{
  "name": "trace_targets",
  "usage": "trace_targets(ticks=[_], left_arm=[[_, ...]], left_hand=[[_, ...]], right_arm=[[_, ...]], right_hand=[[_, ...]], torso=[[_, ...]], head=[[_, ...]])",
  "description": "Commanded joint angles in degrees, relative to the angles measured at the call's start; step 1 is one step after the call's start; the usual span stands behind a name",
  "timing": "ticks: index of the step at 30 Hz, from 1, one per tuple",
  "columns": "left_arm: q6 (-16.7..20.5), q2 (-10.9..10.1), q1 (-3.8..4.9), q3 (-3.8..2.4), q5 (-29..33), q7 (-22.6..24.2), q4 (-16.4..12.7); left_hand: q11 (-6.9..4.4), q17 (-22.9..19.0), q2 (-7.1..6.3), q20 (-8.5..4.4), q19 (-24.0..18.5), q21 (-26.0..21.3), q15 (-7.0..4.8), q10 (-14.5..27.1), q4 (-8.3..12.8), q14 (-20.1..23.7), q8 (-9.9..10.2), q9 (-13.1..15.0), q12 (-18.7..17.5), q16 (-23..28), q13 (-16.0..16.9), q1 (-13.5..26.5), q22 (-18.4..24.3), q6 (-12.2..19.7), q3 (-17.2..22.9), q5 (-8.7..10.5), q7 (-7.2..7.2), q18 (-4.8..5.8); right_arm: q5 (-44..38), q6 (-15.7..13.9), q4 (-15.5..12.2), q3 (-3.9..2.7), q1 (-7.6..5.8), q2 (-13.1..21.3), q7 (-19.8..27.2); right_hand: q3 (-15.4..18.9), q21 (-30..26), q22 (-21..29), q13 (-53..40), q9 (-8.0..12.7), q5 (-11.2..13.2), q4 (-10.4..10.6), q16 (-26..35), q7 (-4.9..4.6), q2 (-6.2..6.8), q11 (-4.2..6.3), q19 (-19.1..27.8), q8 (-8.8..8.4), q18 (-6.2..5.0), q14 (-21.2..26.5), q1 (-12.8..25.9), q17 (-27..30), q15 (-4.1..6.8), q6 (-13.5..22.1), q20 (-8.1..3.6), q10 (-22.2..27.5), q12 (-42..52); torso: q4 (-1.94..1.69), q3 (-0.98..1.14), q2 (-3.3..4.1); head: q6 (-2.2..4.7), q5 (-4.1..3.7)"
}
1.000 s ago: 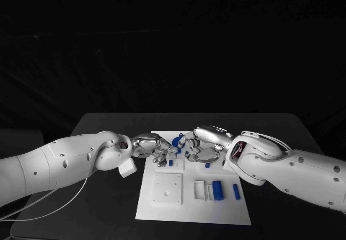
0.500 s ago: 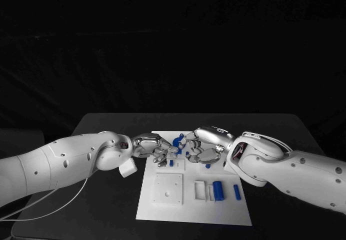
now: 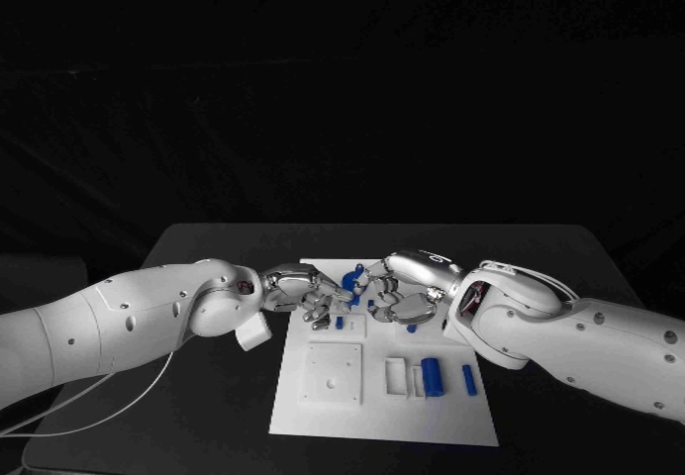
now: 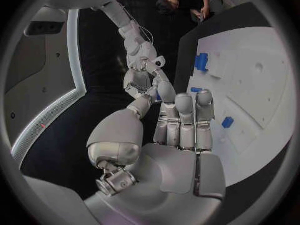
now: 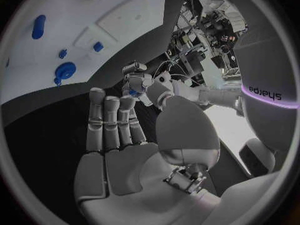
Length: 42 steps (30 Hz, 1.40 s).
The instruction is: Assemble the parts on the task board
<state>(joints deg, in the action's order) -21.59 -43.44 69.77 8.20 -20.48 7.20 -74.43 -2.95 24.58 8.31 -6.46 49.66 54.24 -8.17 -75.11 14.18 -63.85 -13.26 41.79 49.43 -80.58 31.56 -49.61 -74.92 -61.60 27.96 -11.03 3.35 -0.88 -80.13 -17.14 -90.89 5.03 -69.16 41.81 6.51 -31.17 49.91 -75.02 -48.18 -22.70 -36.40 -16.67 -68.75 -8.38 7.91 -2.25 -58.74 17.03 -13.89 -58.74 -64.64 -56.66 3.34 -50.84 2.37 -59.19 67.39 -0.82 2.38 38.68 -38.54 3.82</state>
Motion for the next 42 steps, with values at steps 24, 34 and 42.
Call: trace_targets(ticks=[24,34,42], left_arm=[[3.50,0.10,0.07,-0.05,-1.59,-1.69,-0.22],[18.51,-1.62,0.10,-0.02,-6.23,-11.27,-2.64],[28.14,-3.95,2.29,0.11,-9.25,-20.46,-6.50]], left_hand=[[-0.20,0.12,0.76,-7.57,-0.35,-0.14,-0.91,-0.13,2.26,0.33,-0.44,0.30,0.39,-0.46,0.05,-0.20,-1.07,-0.27,2.02,-0.71,-0.12,0.67],[-0.76,0.28,0.32,-7.94,0.42,0.57,-1.43,-1.01,2.44,-0.58,-1.37,1.15,0.82,-0.98,-0.03,0.51,-1.13,-1.44,2.16,-6.29,-0.69,0.49],[-1.64,0.33,-0.82,-8.62,1.97,1.56,-2.32,-2.82,2.67,-2.51,-2.39,2.05,1.22,-1.41,-0.16,1.21,-1.07,-2.92,2.22,-12.67,-1.55,-0.02]], right_arm=[[-0.37,-1.31,1.34,0.03,0.15,0.31,0.46],[7.08,-6.42,5.02,-1.25,0.14,1.91,-0.08],[11.28,-8.17,11.52,-4.26,0.09,2.30,0.60]], right_hand=[[-0.60,0.32,-1.13,-0.08,0.07,-0.46,-0.02,-0.17,-0.22,0.05,0.08,0.12,0.10,-1.11,0.18,0.53,-0.08,0.25,0.15,-0.18,0.07,0.22],[-2.08,-0.06,-0.88,0.22,0.34,1.64,0.15,0.38,-0.60,0.80,-0.30,0.74,-0.34,-1.11,0.65,0.26,0.28,-0.11,0.94,0.07,0.61,-0.33],[-3.31,-0.19,-0.85,0.36,0.40,1.56,0.13,0.52,-0.64,1.33,-0.34,0.81,-0.36,-1.11,0.69,0.24,0.43,-0.18,0.93,0.23,0.65,-0.46]], torso=[[-0.01,-0.04,-0.02],[-0.02,0.02,-0.07],[-0.03,0.09,-0.16]], head=[[-0.08,-0.08],[-0.06,0.08],[-0.29,0.29]])
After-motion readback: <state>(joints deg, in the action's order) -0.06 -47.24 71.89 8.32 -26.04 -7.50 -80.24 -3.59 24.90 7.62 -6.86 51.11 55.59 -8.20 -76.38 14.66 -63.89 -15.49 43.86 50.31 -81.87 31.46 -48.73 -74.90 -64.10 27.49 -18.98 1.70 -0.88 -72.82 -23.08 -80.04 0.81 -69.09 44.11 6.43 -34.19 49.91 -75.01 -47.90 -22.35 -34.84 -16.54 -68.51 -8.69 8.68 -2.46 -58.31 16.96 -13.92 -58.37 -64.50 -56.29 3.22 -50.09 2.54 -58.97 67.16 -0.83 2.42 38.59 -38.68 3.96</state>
